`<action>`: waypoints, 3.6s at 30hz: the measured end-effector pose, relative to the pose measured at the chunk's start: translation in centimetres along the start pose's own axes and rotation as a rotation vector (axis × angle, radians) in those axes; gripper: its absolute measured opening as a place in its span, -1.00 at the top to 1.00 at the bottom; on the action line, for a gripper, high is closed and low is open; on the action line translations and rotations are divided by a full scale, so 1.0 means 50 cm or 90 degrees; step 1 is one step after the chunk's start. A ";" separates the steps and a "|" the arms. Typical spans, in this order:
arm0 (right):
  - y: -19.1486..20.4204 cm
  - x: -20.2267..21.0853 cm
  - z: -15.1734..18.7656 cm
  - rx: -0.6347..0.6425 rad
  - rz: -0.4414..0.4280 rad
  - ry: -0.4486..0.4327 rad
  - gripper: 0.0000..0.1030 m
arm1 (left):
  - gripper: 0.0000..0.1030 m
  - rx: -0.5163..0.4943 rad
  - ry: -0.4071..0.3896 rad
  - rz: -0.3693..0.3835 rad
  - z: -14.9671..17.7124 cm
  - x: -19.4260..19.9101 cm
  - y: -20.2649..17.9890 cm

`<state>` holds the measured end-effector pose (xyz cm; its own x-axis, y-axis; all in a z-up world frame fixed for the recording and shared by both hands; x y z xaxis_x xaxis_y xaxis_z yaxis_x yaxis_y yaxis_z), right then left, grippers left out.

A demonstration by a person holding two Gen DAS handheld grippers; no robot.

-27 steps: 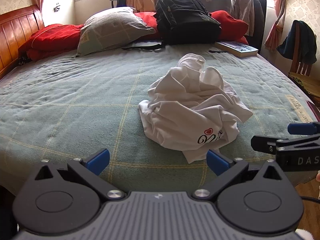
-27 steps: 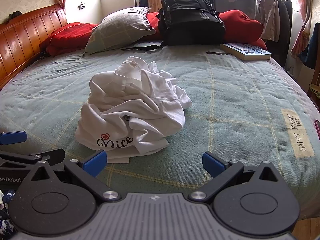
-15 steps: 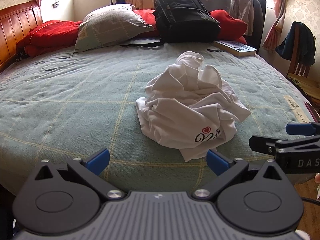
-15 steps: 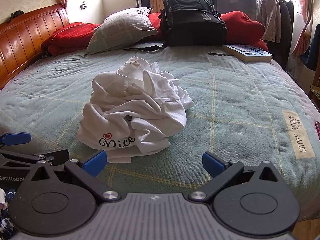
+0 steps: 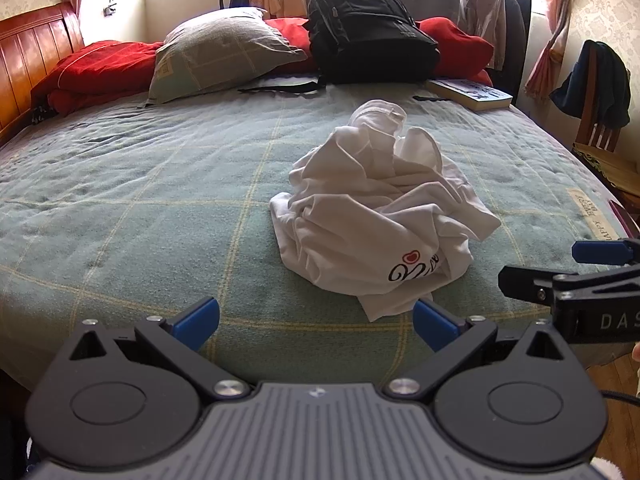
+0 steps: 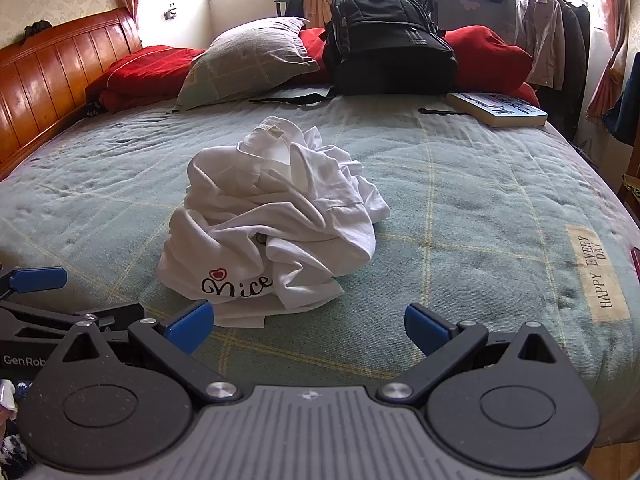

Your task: Fold clothes

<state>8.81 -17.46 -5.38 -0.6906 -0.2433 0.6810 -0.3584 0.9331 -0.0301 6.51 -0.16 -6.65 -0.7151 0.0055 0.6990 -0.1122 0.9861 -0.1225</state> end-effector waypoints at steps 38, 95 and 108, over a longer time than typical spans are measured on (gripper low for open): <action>-0.003 -0.027 -0.017 0.021 -0.011 0.011 -1.00 | -0.99 0.030 0.011 0.018 -0.002 -0.026 0.017; -0.043 -0.192 -0.191 0.183 -0.112 0.035 -0.61 | -0.98 -0.177 0.040 0.069 -0.163 -0.158 -0.026; -0.047 -0.189 -0.198 0.192 -0.128 0.025 -0.60 | -0.98 -0.186 0.024 0.075 -0.177 -0.148 -0.049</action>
<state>22.40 -14.74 -4.47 -0.5656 -0.3980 0.7223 -0.6575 0.7463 -0.1036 18.18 -1.14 -5.28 -0.6849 0.1239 0.7181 0.1771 0.9842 -0.0009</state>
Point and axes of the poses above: each gripper's, at about its wrist camera, not at the fingertips, and x roughly against the way its jaws point, y to its left, z to its underside, the point moved 9 cm from there along -x, roughly the way its jaws point, and after that the axes turned 9 degrees about x, right-handed, at the moved point
